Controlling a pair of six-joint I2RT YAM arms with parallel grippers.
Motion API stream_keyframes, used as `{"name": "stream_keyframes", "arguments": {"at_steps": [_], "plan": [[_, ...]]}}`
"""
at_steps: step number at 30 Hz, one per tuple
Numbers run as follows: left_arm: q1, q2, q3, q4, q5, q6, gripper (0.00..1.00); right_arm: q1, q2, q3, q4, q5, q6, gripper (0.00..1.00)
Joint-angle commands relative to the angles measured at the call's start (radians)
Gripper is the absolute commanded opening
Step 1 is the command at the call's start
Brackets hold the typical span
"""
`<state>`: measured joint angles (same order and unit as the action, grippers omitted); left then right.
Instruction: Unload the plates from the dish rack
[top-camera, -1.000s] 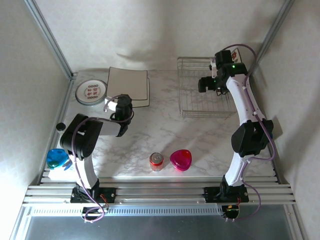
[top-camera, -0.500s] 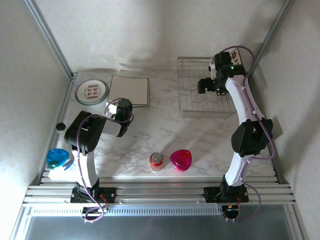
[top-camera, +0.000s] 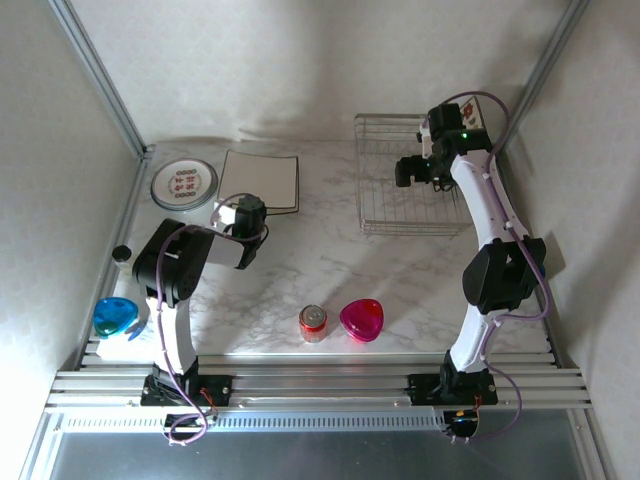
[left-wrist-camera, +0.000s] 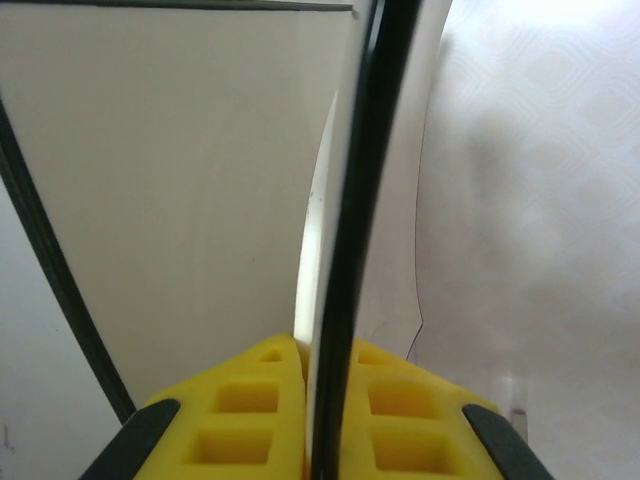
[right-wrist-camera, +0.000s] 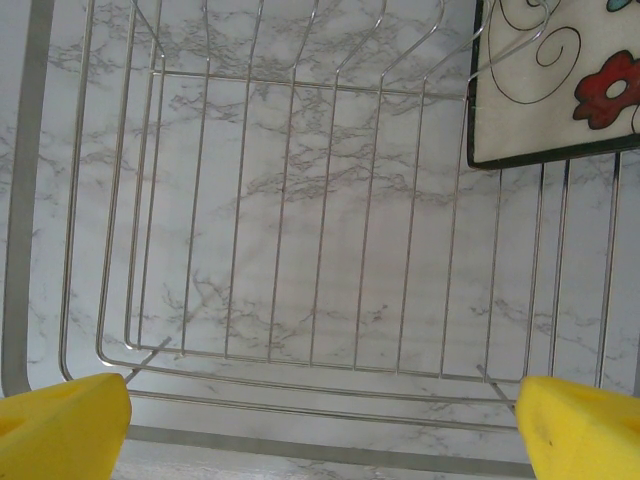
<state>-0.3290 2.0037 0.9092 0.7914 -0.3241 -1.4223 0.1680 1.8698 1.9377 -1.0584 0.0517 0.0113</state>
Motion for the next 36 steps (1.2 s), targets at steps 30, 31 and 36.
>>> {"name": "stream_keyframes", "arguments": {"at_steps": [30,31,36], "plan": [[0.015,-0.038,0.078,-0.052,0.004,-0.028,0.06,0.002,-0.019,-0.026,0.020,-0.015,-0.011,0.99],[0.015,-0.040,0.076,-0.056,0.012,-0.024,0.07,0.002,-0.022,-0.029,0.021,-0.016,-0.010,0.99],[0.019,-0.054,0.052,-0.075,0.037,-0.002,0.12,0.002,-0.031,-0.049,0.036,-0.020,-0.007,0.99]]}}
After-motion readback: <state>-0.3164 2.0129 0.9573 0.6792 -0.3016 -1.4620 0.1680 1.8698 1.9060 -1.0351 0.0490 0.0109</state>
